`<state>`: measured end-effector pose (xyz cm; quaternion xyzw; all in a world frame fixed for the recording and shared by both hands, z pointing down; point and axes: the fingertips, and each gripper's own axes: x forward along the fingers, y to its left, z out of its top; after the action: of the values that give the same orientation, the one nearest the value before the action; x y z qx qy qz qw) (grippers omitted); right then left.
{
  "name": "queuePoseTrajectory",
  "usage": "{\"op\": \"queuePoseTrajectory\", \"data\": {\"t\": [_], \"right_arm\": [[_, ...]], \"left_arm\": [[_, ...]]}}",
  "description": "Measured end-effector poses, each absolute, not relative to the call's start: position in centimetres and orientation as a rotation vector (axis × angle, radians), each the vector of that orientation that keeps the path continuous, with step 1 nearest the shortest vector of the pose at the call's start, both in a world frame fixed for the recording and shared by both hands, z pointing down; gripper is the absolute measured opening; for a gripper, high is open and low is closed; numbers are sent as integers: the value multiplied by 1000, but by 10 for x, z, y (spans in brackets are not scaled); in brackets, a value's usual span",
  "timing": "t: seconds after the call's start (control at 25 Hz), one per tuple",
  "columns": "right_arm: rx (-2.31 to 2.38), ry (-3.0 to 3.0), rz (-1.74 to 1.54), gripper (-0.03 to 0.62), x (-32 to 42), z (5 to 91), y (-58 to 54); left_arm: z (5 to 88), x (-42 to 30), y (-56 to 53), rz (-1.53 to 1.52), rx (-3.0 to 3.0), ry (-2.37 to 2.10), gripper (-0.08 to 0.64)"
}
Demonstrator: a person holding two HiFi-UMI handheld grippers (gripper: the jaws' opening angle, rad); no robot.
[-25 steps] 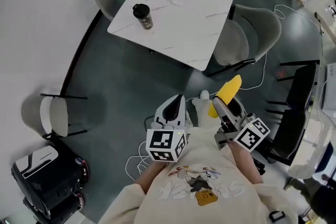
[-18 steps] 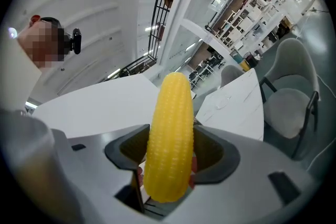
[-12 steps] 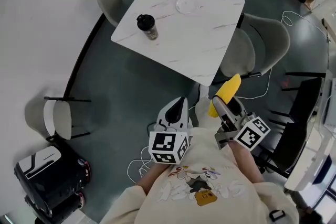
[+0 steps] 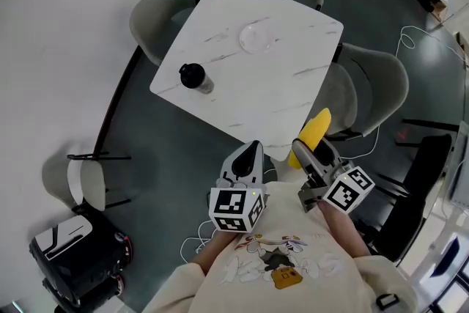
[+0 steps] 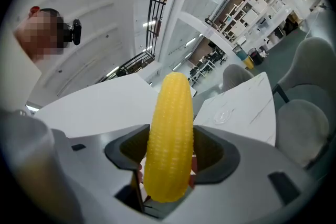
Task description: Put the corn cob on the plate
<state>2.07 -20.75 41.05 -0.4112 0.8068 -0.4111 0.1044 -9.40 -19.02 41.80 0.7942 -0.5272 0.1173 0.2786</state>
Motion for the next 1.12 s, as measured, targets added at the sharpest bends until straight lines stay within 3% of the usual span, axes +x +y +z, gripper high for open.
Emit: {"op": "queuePoseTrajectory", "data": {"t": [0.44,1.12], "right_arm": [[-1114,2480,-1261,259,48,424,-310],[-1055,2520,-1334,259,56,450,-349]], "left_arm": [[427,-56,-300,353,2054,-1495,8],[446,-56,-327,372,1942,-1577,8]]}}
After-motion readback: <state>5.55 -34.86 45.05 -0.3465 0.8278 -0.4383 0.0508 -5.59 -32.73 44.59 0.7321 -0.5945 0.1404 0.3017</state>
